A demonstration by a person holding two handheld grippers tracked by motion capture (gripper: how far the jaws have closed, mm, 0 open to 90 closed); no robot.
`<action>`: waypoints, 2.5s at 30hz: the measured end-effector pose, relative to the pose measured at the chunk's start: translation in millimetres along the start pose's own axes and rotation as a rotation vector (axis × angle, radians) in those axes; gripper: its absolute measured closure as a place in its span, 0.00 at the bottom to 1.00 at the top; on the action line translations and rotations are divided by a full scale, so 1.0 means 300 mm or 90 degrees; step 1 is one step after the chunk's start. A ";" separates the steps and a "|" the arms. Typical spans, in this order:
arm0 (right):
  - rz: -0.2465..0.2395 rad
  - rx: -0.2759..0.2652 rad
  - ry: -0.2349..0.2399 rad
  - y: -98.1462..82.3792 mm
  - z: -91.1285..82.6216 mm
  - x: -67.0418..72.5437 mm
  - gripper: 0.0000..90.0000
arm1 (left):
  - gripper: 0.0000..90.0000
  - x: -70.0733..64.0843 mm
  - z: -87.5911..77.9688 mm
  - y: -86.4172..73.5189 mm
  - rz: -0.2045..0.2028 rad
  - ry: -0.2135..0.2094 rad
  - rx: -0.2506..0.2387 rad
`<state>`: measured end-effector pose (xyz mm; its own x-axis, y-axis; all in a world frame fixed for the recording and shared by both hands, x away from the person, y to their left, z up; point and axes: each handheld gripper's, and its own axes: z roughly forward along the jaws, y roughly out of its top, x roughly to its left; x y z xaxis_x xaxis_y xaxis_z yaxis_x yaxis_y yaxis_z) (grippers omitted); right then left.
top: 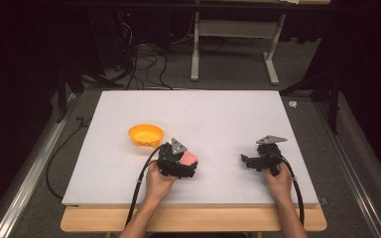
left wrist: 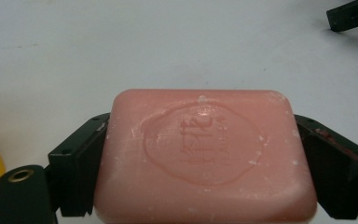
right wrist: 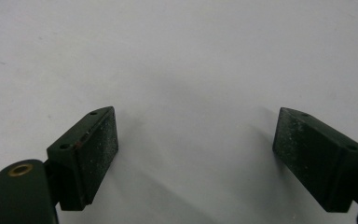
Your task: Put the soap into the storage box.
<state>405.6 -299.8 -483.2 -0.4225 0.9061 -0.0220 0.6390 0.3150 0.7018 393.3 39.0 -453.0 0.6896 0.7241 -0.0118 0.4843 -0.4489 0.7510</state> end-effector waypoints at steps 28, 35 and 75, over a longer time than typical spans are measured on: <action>-0.001 0.001 0.000 0.000 0.000 0.000 0.16 | 0.15 0.082 -0.108 -0.002 -0.050 0.030 -0.031; -0.002 0.000 0.000 0.000 0.000 0.000 0.16 | 0.15 0.109 -0.139 -0.007 -0.068 0.041 -0.041; -0.002 0.000 0.000 0.000 0.000 -0.001 0.16 | 0.15 0.249 -0.231 0.003 -0.126 0.126 -0.058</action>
<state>405.6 -300.0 -483.3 -0.4244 0.9051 -0.0247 0.6375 0.3181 0.7017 408.1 128.9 -407.5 0.4642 0.8848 -0.0414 0.5417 -0.2466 0.8036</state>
